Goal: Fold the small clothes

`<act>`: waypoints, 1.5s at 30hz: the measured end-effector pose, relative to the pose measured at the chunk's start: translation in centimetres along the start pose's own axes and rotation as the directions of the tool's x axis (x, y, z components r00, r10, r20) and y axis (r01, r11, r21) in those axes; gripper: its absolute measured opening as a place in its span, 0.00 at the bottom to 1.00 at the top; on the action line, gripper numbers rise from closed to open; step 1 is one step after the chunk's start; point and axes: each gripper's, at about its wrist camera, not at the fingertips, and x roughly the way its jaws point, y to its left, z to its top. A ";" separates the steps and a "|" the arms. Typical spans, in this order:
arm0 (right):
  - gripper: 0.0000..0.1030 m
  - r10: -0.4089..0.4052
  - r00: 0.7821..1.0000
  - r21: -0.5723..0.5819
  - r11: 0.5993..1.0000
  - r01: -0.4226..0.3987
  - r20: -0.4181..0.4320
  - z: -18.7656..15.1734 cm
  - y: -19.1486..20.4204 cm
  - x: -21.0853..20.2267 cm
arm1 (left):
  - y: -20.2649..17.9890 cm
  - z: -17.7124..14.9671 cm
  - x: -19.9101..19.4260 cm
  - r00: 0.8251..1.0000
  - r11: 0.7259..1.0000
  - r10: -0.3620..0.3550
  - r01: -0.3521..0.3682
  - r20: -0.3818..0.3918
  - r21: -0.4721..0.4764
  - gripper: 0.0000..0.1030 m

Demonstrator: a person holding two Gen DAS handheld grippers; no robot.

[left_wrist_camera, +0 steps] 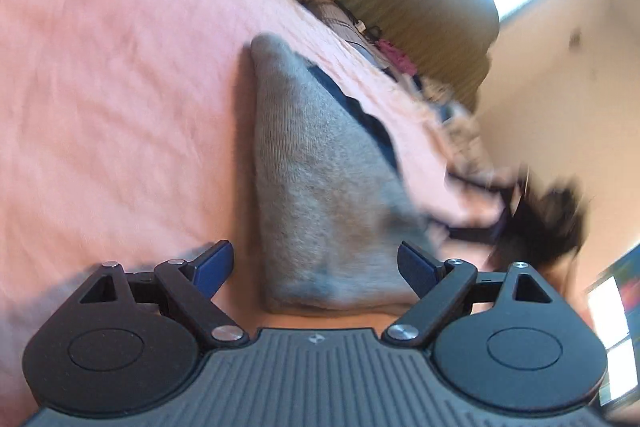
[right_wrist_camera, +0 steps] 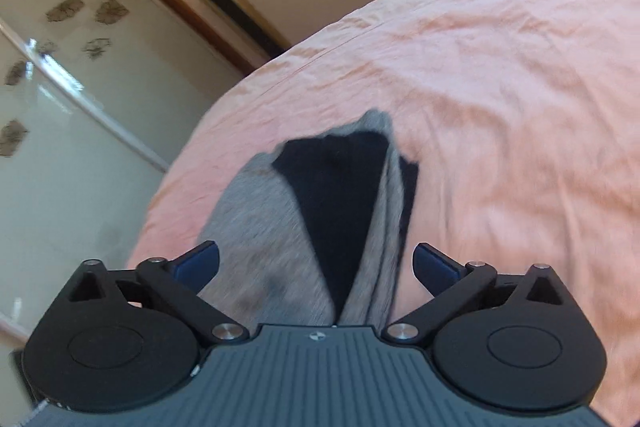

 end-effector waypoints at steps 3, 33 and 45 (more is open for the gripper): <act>0.83 0.046 0.996 0.041 0.998 -0.043 -0.081 -3.0 -1.0 -0.3 | 1.1 1.1 0.8 0.995 0.993 -0.093 0.090 -0.038 -0.079 0.86; 0.66 -0.109 0.991 -0.077 0.990 0.115 0.084 2.0 1.4 -0.3 | -8.1 -0.7 1.6 0.978 0.892 0.187 -0.207 0.089 0.403 0.76; 0.40 -0.356 0.925 -0.256 0.889 0.380 0.137 1.2 3.3 2.9 | -6.9 -4.2 1.8 0.916 0.749 0.350 -0.399 0.196 0.529 0.83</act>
